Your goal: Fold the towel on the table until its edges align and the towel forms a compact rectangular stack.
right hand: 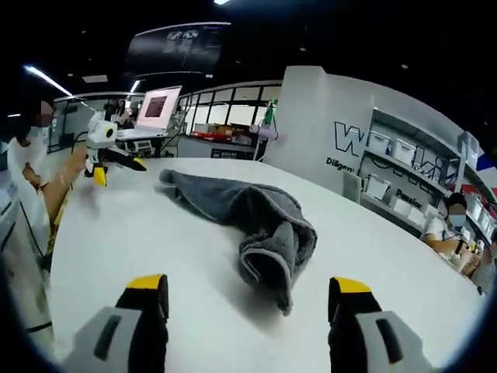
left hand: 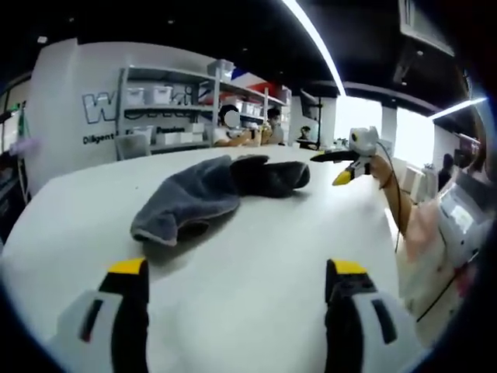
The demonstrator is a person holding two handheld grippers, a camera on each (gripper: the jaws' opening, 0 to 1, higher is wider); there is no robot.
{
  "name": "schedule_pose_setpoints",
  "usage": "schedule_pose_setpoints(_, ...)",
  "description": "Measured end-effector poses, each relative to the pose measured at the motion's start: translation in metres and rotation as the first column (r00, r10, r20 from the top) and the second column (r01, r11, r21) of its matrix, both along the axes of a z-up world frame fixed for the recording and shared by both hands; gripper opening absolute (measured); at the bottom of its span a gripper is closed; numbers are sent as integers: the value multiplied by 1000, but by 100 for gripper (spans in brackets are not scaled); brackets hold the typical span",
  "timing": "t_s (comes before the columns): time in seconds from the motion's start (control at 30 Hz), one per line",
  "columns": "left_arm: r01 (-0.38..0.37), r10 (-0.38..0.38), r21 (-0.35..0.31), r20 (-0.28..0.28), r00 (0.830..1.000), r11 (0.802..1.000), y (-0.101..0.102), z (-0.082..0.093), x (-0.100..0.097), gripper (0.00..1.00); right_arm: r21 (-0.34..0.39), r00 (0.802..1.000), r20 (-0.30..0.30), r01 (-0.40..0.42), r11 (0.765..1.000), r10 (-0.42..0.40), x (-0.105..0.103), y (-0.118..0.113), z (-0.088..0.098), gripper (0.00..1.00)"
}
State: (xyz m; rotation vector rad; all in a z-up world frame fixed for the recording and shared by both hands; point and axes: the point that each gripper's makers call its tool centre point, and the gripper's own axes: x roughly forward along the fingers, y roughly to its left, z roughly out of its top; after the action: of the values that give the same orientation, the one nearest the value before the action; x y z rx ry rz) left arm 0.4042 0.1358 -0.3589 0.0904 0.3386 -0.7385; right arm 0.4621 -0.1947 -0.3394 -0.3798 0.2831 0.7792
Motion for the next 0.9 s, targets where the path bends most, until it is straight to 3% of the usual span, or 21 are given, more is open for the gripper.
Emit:
schedule_pose_setpoints(0.27,5,-5,-6,-6,1000,1000,-2,-4,-1,99,-44,999,2,36,998,-36,24,-6,-3,68)
schedule_pose_setpoints(0.37,7,-7,-8,-8,1000,1000,-3,-5,-2,99,-59,999,1,50,997,-50,35,-7,-5,55)
schedule_pose_setpoints(0.53,4,-4,-5,-14,1000,1000,-1,-7,-2,99,-62,998,-6,57,996,-58,44,-3,-9,42)
schedule_pose_setpoints(0.83,-6,6,-10,-18,1000,1000,2,-8,-4,99,-90,1000,-13,0,996,-1,49,8,-17,6)
schedule_pose_setpoints(0.9,-9,9,-12,-20,1000,1000,3,-9,-4,99,-96,1000,-13,-17,995,16,47,10,-18,4)
